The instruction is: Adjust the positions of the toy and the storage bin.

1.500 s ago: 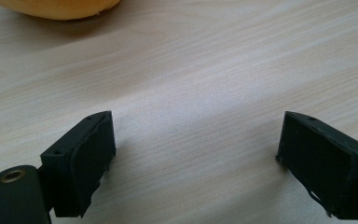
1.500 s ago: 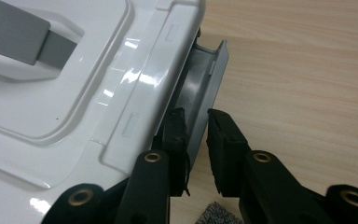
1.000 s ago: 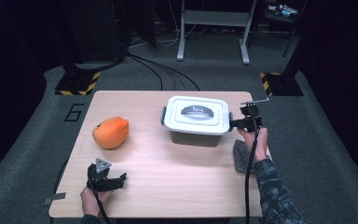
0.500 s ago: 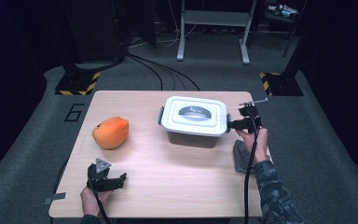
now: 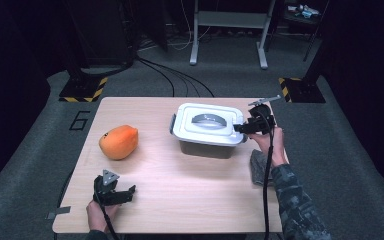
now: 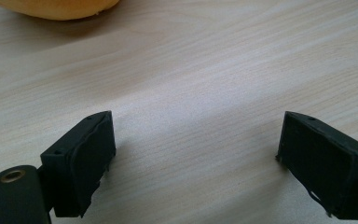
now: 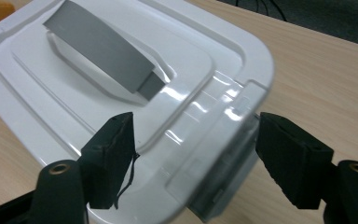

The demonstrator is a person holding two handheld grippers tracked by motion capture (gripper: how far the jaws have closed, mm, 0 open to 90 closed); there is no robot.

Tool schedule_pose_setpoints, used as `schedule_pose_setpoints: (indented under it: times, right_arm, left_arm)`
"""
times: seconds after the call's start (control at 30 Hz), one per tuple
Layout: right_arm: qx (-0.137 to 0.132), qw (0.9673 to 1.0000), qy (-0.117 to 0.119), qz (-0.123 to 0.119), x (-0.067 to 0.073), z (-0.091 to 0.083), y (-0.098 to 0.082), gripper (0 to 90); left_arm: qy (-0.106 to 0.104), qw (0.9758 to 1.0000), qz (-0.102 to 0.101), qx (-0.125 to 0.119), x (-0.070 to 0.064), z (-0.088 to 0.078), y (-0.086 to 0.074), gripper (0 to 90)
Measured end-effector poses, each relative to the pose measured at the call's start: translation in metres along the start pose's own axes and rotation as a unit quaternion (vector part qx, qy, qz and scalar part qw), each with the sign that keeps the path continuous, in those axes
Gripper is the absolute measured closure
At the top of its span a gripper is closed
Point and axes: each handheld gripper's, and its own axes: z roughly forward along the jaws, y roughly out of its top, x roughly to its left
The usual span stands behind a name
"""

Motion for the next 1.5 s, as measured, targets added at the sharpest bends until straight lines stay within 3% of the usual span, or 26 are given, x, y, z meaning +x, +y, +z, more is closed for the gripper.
schedule_pose_setpoints:
  times: [0.2, 0.57, 0.67, 0.8, 1.3, 1.5]
  right_arm:
    - [0.009, 0.9992, 0.017, -0.035, 0.015, 0.015, 0.011, 22.0]
    - [0.011, 0.9954, 0.034, -0.088, 0.027, 0.038, 0.027, 39.1]
    - [0.013, 0.9956, 0.038, -0.085, 0.027, 0.043, 0.027, 43.7]
    - [0.01, 0.9937, 0.051, -0.1, 0.026, 0.045, 0.028, 51.7]
    - [0.02, 0.9924, 0.057, -0.107, 0.039, 0.043, 0.026, 54.9]
    - [0.019, 0.9933, 0.059, -0.098, 0.047, 0.042, 0.023, 55.9]
  left_arm:
    - [0.0, 1.0, 0.0, 0.0, 0.0, 0.0, 0.0, 10.8]
    - [0.0, 1.0, 0.0, 0.0, 0.0, 0.0, 0.0, 10.8]
    - [0.0, 1.0, 0.0, 0.001, 0.0, 0.0, 0.0, 10.9]
    - [0.0, 1.0, 0.0, 0.0, 0.0, 0.0, 0.0, 10.9]
    - [-0.001, 1.0, 0.0, 0.001, 0.0, 0.0, 0.0, 10.9]
    - [0.0, 1.0, 0.0, 0.0, 0.0, 0.0, 0.0, 10.9]
